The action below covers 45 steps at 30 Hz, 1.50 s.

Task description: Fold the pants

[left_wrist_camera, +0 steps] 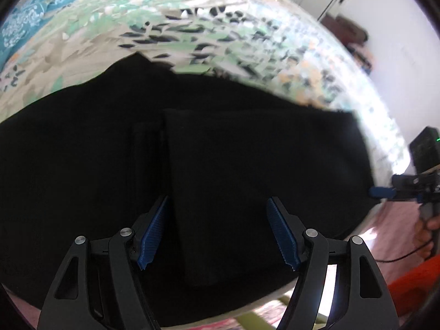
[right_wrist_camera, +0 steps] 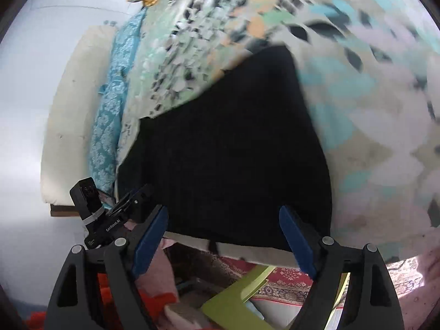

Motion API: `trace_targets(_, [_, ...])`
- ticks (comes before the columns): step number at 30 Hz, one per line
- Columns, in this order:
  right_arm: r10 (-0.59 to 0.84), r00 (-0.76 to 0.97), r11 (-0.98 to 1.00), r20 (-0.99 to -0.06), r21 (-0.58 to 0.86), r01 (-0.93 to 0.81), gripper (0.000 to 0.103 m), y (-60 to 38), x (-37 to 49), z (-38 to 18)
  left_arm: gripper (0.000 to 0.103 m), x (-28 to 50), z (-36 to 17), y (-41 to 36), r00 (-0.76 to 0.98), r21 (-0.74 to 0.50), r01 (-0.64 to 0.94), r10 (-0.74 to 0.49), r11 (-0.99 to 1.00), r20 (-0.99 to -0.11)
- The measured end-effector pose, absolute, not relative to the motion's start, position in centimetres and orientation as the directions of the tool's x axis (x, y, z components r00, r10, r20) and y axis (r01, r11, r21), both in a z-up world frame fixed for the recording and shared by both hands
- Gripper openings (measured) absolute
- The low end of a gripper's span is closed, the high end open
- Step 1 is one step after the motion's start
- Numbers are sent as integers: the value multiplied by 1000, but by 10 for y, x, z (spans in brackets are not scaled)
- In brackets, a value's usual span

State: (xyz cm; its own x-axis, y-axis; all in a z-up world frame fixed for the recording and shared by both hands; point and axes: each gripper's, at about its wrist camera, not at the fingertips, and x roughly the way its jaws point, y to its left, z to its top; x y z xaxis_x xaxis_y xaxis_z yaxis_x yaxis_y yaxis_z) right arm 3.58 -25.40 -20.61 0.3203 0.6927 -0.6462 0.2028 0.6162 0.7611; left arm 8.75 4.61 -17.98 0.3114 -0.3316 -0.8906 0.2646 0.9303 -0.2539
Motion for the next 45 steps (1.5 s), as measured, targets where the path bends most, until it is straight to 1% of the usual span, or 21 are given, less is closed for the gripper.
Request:
trace_targets(3, [680,350,621,-644,760,193,82,-251,35,-205,79,84,-176,42,324,-225,293,-317,929,-891])
trace_targets(6, [632,402,676,-662,725,131,82,-246,34,-182,79,82,-176,41,328,-211,293,-305,932,-894])
trace_targets(8, [560,445,760,-698,647,59,82,-240,35,-161,79,81,-176,38,331,-197,297,-294,934,-897])
trace_targets(10, [445,484,862,-753,508,-2,83,-231,40,-143,81,79,-176,35,334,-182,302,-282,936,-899])
trace_targets(13, [280,488,954,-827,296,-46,85,-213,52,-140,83,79,-178,30,337,-159,313,-266,936,-903])
trace_targets(18, [250,446,967,-859,241,-78,85,-201,53,-160,83,77,-179,30,341,-145,322,-258,935,-904])
trace_targets(20, [218,443,976,-870,196,-96,85,-195,55,-164,84,78,-179,30,341,-146,323,-259,935,-904])
trace_targets(23, [177,438,983,-882,132,-131,85,-187,53,-170,87,78,-180,27,340,-139,333,-256,933,-905])
trace_targets(26, [149,395,986,-906,105,-131,86,-184,55,-185,90,77,-181,24,343,-122,347,-247,930,-906])
trace_targets(28, [142,396,986,-907,94,-140,89,-182,55,-189,91,76,-181,22,345,-116,350,-243,929,-906])
trace_targets(30, [142,394,985,-908,91,-145,95,-179,56,-191,91,76,-181,23,345,-124,347,-250,930,-905])
trace_targets(33, [145,397,985,-906,94,-145,101,-176,56,-194,91,79,-178,28,343,-160,327,-275,931,-898])
trace_targets(36, [151,398,985,-905,103,-140,103,-175,56,-195,91,80,-173,34,357,-195,301,-300,934,-885])
trace_targets(45, [148,402,987,-903,109,-120,103,-174,58,-197,91,86,-154,64,437,-258,200,-322,945,-840])
